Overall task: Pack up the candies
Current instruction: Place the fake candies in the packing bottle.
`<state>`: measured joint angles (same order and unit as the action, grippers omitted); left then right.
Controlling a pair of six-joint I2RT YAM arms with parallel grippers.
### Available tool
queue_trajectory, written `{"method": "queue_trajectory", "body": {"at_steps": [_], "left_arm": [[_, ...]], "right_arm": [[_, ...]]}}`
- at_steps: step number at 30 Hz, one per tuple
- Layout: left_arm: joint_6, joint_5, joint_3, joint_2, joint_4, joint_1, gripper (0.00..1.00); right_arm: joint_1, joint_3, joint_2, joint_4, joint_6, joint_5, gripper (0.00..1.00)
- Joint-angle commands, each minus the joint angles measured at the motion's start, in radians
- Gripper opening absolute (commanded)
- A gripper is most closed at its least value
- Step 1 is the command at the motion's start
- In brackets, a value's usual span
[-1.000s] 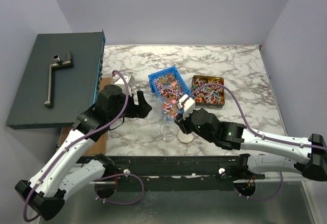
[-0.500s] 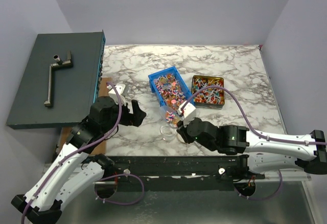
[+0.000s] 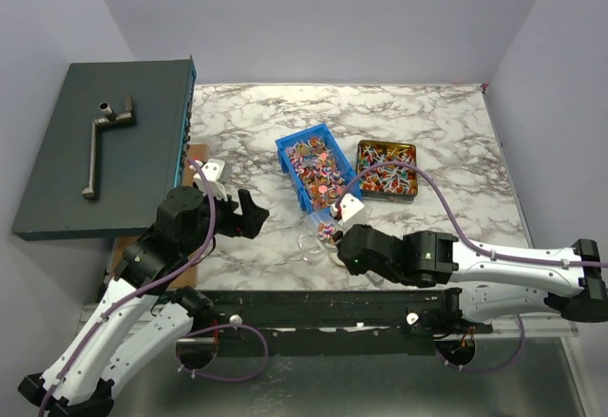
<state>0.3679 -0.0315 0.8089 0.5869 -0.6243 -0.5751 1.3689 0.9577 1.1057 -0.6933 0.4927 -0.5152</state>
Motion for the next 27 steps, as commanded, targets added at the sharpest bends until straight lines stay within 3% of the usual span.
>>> {"method": "queue_trajectory", "body": {"at_steps": [1,27], "left_arm": [[-0.014,0.014,-0.015,-0.014,0.021,0.008,0.86],[-0.023,-0.024,-0.023,-0.056,0.028,0.009,0.87]], "right_arm": [[0.007,0.042,0.038,-0.084,0.073,0.045,0.01],[-0.071,0.187,0.258,-0.264,0.098,0.232,0.01]]}}
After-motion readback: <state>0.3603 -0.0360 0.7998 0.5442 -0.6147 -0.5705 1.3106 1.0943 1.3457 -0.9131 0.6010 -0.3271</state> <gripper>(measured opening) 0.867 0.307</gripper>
